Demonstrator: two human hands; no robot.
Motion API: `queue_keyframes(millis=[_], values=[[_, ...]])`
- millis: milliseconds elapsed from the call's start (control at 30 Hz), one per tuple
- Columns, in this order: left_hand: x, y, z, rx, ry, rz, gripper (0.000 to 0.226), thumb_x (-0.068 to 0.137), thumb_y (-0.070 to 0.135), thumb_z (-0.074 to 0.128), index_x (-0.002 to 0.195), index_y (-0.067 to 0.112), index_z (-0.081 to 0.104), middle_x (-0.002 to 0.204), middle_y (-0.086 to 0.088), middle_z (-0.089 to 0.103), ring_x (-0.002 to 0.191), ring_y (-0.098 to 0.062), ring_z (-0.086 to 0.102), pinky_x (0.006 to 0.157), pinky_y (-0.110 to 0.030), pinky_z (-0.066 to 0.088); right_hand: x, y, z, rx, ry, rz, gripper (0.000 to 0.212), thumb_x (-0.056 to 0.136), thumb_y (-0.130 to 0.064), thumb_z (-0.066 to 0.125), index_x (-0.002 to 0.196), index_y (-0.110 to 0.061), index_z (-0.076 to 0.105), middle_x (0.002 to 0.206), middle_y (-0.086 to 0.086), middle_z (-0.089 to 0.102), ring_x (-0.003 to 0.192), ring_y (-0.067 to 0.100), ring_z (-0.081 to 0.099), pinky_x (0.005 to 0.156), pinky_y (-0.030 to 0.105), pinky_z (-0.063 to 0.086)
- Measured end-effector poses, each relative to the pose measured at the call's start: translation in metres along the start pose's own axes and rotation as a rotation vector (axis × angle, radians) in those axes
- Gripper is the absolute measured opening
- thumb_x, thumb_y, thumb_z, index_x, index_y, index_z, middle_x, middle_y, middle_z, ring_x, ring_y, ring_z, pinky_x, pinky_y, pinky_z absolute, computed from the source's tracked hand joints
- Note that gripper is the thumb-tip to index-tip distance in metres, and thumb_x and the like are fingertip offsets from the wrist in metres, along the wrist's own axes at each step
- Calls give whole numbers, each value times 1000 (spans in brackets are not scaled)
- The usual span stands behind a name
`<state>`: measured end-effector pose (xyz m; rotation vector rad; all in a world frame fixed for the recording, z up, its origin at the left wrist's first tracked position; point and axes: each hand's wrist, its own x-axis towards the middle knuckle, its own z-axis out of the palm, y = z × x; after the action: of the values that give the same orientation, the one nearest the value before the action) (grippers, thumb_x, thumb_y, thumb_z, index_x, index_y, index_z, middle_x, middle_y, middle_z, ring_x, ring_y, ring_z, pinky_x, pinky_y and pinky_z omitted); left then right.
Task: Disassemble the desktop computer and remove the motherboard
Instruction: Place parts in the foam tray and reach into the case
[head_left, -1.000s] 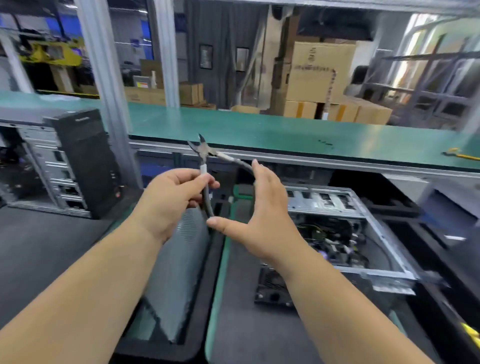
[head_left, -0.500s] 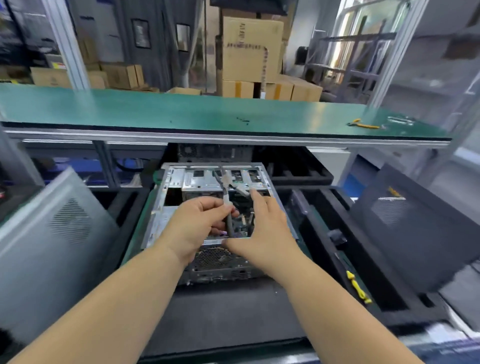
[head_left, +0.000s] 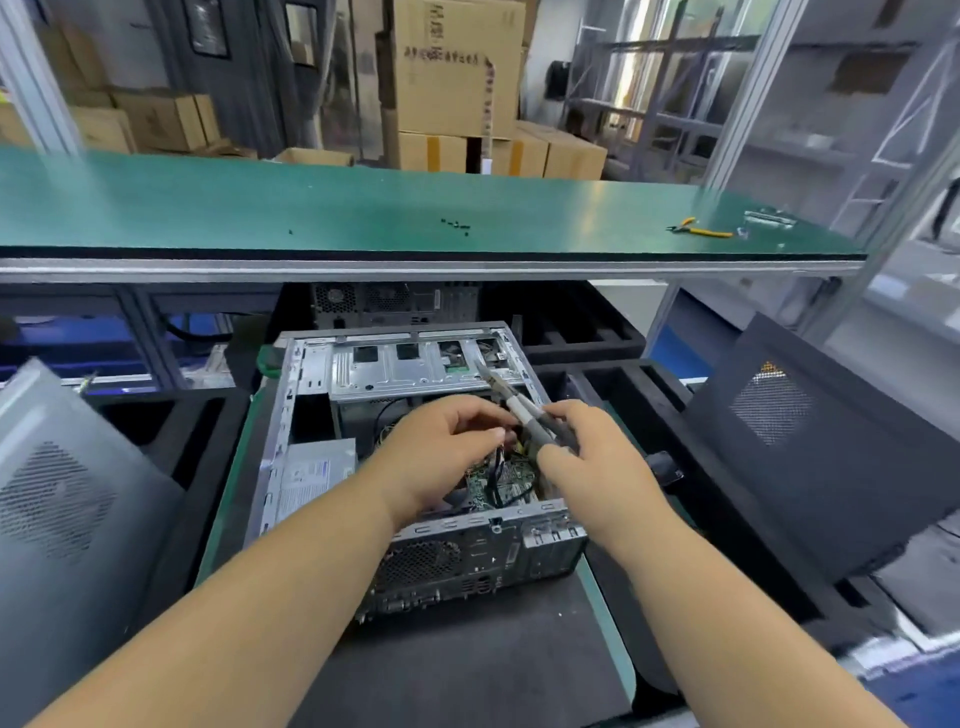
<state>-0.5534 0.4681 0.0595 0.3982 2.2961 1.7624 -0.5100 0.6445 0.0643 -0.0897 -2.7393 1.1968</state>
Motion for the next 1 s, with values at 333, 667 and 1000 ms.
queue_keyframes(millis=[333, 667, 1000], values=[[80, -42, -14, 143, 43, -242, 8, 85, 26, 64, 91, 32, 66, 96, 4, 69, 91, -16, 65, 85, -38, 54, 26, 24, -3, -71, 181, 177, 30, 74, -63, 61, 86, -36, 57, 75, -12, 57, 63, 8, 55, 58, 34, 48], [121, -59, 22, 369, -85, -421, 38, 91, 11, 59, 129, 6, 57, 125, -12, 61, 110, -28, 60, 98, -38, 48, 53, 53, -11, -104, 118, 128, 29, 75, -62, 63, 81, -34, 57, 73, -18, 57, 58, 4, 51, 55, 29, 45], [135, -75, 30, 193, 56, -420, 13, 81, 23, 76, 76, 11, 73, 95, -8, 72, 82, -22, 64, 82, -35, 51, 75, 73, -29, -307, 26, -10, 48, 73, -61, 67, 115, -39, 55, 101, -20, 47, 93, 2, 49, 79, 27, 48]])
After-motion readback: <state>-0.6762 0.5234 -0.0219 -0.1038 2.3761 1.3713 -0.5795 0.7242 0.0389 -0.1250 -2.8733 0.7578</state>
